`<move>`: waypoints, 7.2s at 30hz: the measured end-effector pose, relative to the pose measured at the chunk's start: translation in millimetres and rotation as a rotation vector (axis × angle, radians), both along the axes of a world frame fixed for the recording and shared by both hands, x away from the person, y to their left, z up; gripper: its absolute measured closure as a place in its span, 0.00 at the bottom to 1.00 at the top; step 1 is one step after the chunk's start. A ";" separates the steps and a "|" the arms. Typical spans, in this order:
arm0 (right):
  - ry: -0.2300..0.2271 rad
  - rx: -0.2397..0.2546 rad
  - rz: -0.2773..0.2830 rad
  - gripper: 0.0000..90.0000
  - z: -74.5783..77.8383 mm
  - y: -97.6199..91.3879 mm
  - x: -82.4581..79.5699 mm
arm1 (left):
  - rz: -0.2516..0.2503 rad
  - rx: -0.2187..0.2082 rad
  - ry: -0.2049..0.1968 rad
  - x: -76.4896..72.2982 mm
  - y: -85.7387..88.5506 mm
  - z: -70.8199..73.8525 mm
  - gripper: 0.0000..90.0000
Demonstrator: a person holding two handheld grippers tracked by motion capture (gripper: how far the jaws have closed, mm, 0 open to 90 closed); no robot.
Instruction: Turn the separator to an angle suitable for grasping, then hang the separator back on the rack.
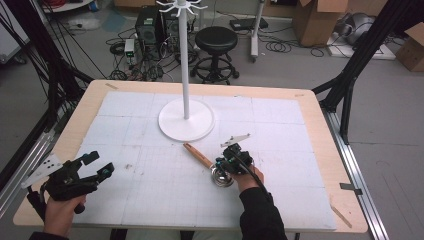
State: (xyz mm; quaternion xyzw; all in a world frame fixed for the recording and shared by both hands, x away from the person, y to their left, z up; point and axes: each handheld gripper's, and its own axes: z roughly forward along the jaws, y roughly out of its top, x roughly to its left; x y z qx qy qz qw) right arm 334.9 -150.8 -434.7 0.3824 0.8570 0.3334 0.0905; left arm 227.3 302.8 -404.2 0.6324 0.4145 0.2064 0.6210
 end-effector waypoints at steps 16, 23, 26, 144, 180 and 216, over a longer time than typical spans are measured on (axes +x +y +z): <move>-0.027 -0.017 0.181 0.99 0.6 39.3 -21.5 | 0.000 0.000 -0.001 -0.3 0.5 0.0 0.21; -0.023 0.011 0.127 0.99 -2.0 18.1 -22.6 | -0.003 0.002 0.002 0.0 -0.9 0.1 0.22; -0.031 0.009 0.123 0.99 -2.2 11.7 -24.2 | -0.002 0.001 0.002 -0.3 -0.8 0.2 0.21; -0.135 -0.052 0.259 0.43 2.1 25.4 10.2 | -0.057 0.005 -0.016 2.1 -6.6 0.0 0.20; -0.076 -0.016 0.250 0.74 13.3 24.2 11.7 | -0.057 -0.002 -0.012 2.4 -5.8 -0.2 0.20; -0.296 0.507 0.346 0.74 70.2 -14.3 -74.7 | -0.305 -0.127 -0.060 -0.8 -46.0 37.5 0.23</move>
